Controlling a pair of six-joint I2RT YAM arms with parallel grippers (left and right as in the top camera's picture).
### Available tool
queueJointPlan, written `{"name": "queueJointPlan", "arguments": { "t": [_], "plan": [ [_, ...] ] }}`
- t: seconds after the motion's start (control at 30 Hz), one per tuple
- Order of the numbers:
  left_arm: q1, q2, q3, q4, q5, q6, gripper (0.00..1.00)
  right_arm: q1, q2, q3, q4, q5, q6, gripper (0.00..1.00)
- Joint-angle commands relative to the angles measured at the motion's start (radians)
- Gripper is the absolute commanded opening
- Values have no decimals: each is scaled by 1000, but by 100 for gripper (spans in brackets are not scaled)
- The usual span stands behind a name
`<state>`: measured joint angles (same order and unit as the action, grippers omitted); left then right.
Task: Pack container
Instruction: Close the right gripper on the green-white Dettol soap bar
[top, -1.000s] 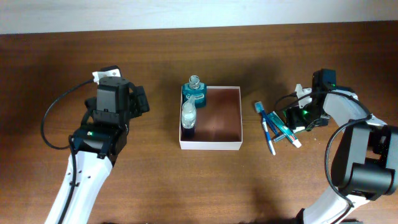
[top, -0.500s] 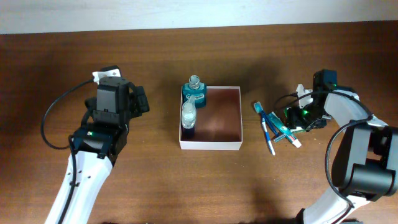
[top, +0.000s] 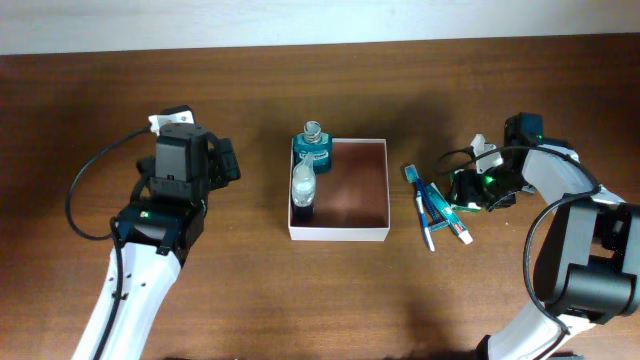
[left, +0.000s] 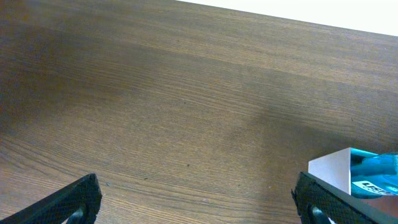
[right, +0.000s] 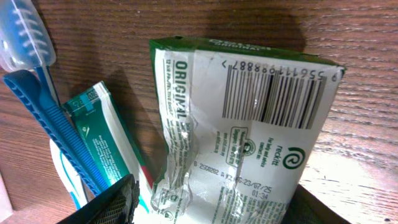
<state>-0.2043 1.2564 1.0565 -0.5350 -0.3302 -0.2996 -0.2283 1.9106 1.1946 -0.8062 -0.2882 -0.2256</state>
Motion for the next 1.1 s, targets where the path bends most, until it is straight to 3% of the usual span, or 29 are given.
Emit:
{"name": "queueJointPlan", "arguments": {
  "t": [0.0, 0.13, 0.3, 0.83, 0.87, 0.97, 1.07],
  "plan": [
    [2, -8, 4, -1, -7, 1, 99, -1, 17, -17, 4, -25, 6, 63],
    [2, -8, 4, -1, -7, 1, 99, -1, 17, -17, 6, 9, 7, 62],
    [2, -8, 4, -1, -7, 1, 99, -1, 17, -17, 6, 12, 6, 50],
    [2, -8, 4, -1, -7, 1, 99, -1, 17, -17, 13, 11, 6, 37],
    [2, -8, 4, -1, -7, 1, 99, -1, 17, -17, 13, 11, 6, 38],
    [3, -8, 4, -1, -7, 1, 99, -1, 17, -17, 14, 11, 6, 70],
    [2, -8, 4, -1, -6, 1, 99, -1, 17, -17, 24, 13, 6, 79]
  ]
}}
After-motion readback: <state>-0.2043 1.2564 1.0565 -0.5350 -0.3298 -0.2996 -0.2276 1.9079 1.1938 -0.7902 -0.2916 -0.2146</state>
